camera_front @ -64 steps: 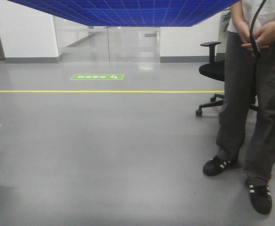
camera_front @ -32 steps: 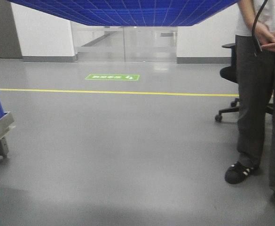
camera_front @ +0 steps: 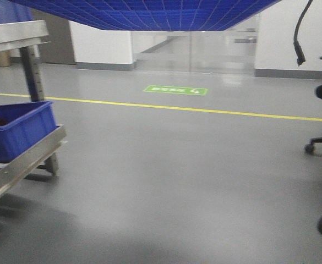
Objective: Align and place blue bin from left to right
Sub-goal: 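Drive up to the other rack of blue bins holding the bin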
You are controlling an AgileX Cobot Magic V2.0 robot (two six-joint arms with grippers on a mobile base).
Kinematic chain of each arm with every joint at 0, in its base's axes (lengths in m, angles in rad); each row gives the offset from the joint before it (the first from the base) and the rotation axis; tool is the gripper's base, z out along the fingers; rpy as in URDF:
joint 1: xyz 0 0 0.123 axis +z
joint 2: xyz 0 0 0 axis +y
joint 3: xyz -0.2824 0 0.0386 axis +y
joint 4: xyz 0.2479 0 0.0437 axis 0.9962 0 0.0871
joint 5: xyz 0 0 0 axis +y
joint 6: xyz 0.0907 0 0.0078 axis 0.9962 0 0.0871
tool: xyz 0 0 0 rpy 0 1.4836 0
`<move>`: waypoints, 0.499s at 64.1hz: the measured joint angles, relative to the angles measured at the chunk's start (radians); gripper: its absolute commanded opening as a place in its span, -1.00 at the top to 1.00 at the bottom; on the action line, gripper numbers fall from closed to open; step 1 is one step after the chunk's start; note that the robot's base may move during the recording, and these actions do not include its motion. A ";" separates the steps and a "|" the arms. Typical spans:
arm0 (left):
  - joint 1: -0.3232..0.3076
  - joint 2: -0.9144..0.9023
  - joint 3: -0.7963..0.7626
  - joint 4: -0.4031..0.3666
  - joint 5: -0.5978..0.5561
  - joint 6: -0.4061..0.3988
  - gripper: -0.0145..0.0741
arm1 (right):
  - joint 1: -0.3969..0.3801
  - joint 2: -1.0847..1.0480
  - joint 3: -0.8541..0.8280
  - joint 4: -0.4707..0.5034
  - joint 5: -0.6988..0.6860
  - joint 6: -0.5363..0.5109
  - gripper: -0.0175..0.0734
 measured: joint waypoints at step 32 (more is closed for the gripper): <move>0.000 0.000 0.000 0.000 0.000 0.000 0.92 | 0.000 0.000 0.000 0.000 0.000 0.000 0.77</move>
